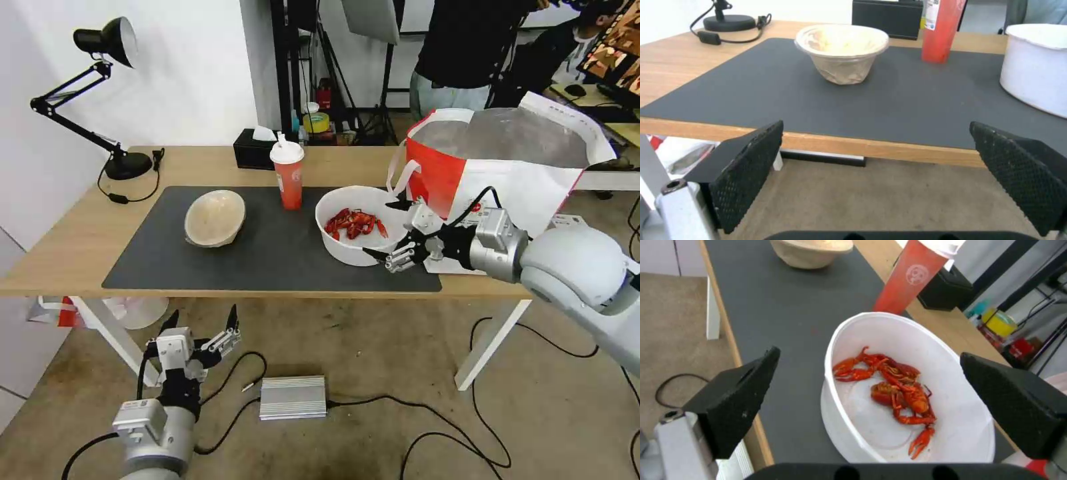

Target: Pick up the trash from the table and place it into the takeout bag.

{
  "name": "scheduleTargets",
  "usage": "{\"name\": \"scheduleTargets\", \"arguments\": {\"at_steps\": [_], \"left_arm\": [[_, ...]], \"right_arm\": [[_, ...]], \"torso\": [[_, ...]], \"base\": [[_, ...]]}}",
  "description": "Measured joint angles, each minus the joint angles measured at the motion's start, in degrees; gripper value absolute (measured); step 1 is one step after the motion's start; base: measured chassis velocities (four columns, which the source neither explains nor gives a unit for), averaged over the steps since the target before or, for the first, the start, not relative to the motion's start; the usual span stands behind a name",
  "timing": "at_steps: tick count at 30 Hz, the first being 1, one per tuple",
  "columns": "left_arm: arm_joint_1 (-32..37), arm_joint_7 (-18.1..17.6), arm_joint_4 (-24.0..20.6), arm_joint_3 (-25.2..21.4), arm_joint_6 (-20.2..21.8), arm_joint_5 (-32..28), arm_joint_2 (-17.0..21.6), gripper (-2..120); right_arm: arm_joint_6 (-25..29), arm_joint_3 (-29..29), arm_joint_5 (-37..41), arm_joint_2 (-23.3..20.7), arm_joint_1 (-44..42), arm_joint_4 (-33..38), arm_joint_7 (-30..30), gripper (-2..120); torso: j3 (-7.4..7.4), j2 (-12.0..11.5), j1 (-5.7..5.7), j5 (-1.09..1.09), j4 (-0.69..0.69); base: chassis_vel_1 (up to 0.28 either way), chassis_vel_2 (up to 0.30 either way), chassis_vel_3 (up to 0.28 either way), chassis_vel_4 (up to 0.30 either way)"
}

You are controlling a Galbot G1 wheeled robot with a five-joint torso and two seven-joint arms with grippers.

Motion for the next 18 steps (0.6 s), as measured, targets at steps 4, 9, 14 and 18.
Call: {"name": "scheduleTargets", "arguments": {"at_steps": [4, 9, 14, 18], "left_arm": [[-0.08, 0.00, -0.06, -0.06, 0.00, 0.01, 0.00, 99], [-0.48, 0.00, 0.03, -0.12, 0.02, 0.03, 0.00, 100], [-0.56, 0.00, 0.06, 0.29, 0.08, 0.24, 0.00, 103], [-0.96, 0.00, 0.30, 0.42, 0.44, 0.27, 0.00, 98]], "right_arm": [[-0.93, -0.14, -0.11, 0.21, 0.38, -0.07, -0.88, 100], [-4.35, -0.45, 1.24, 1.75, 1.21, -0.85, -1.61, 100], [-4.62, -0.93, 1.19, 2.09, 1.41, -1.37, -2.13, 100], [-4.62, -2.36, 1.01, 1.83, 3.10, -1.86, -2.72, 100]], "torso": [[0.00, 0.00, 0.00, 0.00, 0.00], [0.00, 0.00, 0.00, 0.00, 0.00], [0.00, 0.00, 0.01, 0.00, -0.01], [0.00, 0.00, 0.00, 0.00, 0.00]], "base": [[0.000, 0.000, 0.000, 0.000], [0.000, 0.000, 0.000, 0.000], [0.000, 0.000, 0.000, 0.000], [0.000, 0.000, 0.000, 0.000]]}}
